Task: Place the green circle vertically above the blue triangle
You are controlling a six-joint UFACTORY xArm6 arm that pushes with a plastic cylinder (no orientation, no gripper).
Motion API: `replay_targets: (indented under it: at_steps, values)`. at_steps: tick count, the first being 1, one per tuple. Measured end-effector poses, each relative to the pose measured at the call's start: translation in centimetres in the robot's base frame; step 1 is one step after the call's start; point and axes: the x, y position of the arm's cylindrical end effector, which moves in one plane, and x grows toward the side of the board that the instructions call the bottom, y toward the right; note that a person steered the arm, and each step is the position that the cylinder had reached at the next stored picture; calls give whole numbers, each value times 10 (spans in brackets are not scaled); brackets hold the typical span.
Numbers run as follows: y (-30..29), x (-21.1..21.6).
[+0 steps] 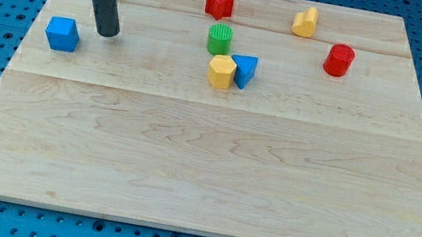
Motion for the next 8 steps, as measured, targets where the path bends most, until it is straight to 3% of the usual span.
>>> replay_targets:
  at_steps: [4, 8]
  values:
    - [8, -10]
    - [171, -38]
